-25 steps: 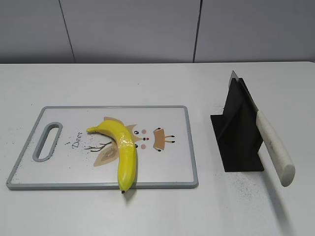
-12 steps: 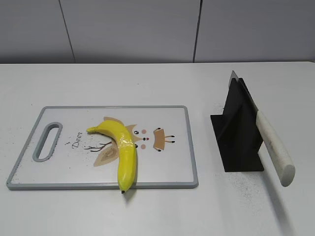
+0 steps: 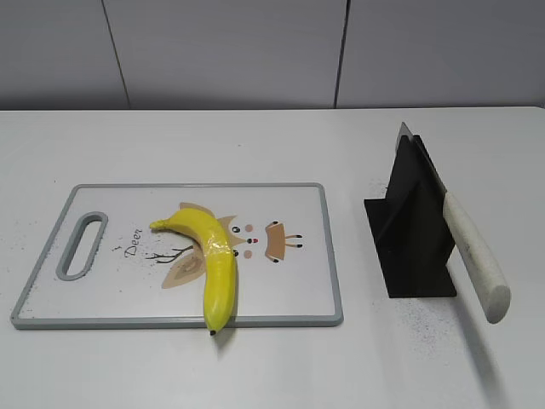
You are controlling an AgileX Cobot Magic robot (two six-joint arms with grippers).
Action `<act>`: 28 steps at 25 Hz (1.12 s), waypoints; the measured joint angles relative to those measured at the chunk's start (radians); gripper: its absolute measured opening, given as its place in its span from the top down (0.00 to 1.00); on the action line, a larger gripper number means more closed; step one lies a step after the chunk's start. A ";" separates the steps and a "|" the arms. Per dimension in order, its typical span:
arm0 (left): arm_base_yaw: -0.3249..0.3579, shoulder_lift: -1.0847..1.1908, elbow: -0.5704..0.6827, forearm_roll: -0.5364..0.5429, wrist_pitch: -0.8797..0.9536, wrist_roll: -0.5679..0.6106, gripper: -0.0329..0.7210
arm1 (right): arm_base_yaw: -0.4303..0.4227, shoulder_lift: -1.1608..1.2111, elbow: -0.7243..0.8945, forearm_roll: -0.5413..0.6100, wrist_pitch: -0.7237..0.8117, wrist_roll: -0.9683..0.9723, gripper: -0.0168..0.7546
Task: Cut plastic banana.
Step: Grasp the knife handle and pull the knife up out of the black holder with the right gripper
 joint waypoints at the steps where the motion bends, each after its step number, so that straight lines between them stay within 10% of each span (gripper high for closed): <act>1: 0.000 0.000 0.000 0.000 0.000 0.000 0.17 | 0.000 0.000 0.000 0.000 0.000 0.000 0.22; 28: 0.000 0.000 0.000 0.000 0.000 0.000 0.17 | 0.000 0.162 -0.038 0.048 0.007 -0.020 0.27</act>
